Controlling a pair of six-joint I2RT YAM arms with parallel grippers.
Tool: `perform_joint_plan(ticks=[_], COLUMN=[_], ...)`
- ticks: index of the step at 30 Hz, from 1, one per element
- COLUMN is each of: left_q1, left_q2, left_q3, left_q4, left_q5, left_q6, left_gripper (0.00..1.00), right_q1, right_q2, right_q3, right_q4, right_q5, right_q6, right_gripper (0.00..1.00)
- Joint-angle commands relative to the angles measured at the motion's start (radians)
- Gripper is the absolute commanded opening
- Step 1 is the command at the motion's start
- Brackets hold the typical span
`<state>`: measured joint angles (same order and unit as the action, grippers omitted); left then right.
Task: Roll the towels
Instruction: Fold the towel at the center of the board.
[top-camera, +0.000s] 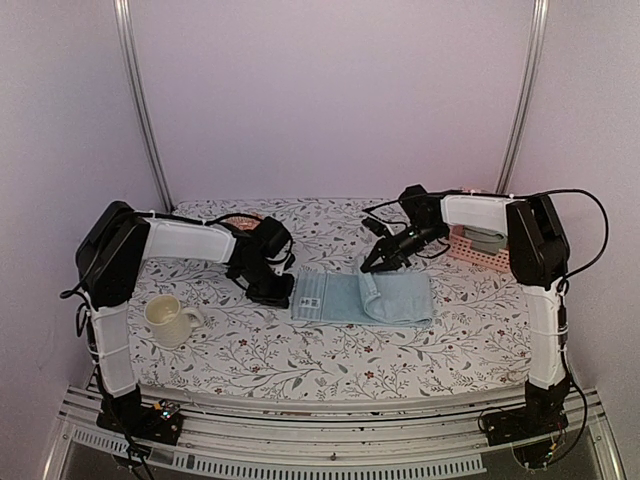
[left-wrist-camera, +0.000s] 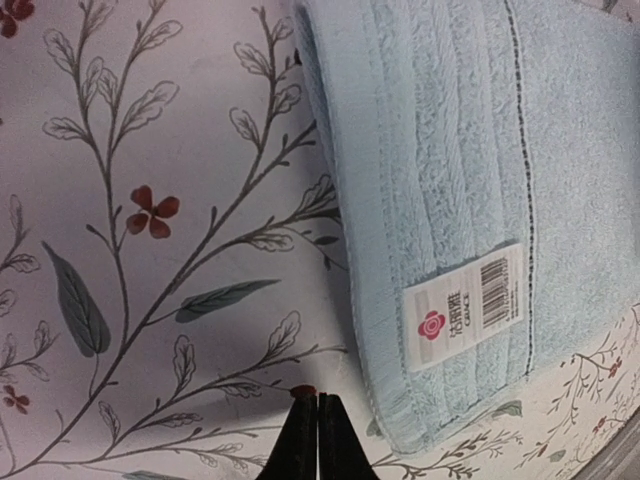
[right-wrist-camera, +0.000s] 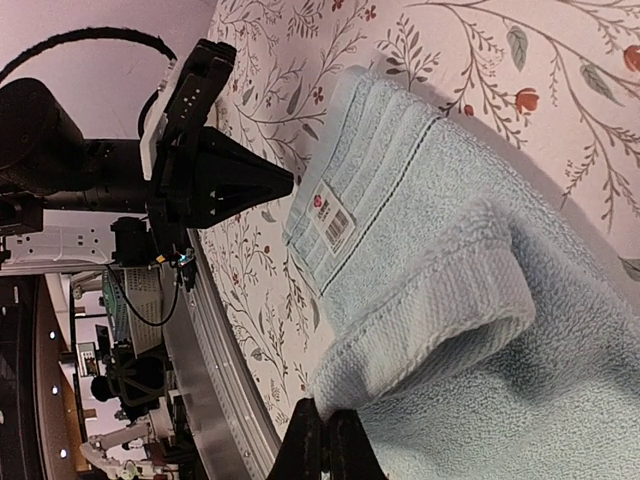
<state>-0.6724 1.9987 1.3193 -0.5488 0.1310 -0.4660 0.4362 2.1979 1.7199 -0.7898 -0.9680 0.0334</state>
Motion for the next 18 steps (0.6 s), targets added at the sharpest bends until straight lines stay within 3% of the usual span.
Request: perform_joint_plan(ticks=[1, 18], left_q1=[-0.020, -0.026], left_q2=[0.018, -0.003], left_q3=[-0.001, -0.098], left_q4=[0.043, 0.136], left_q5=[0.029, 0.031], left_q6=[-0.030, -0.048], left_gripper=[0.04, 0.04], right_q1=[0.054, 0.140], right_q2=[0.060, 0.159], right_q3=[0.051, 0.148], right_q4=[0.028, 0.170], right_q5=[-0.062, -0.033], right_q6=[0.059, 0.260], right_gripper=[0.03, 0.02])
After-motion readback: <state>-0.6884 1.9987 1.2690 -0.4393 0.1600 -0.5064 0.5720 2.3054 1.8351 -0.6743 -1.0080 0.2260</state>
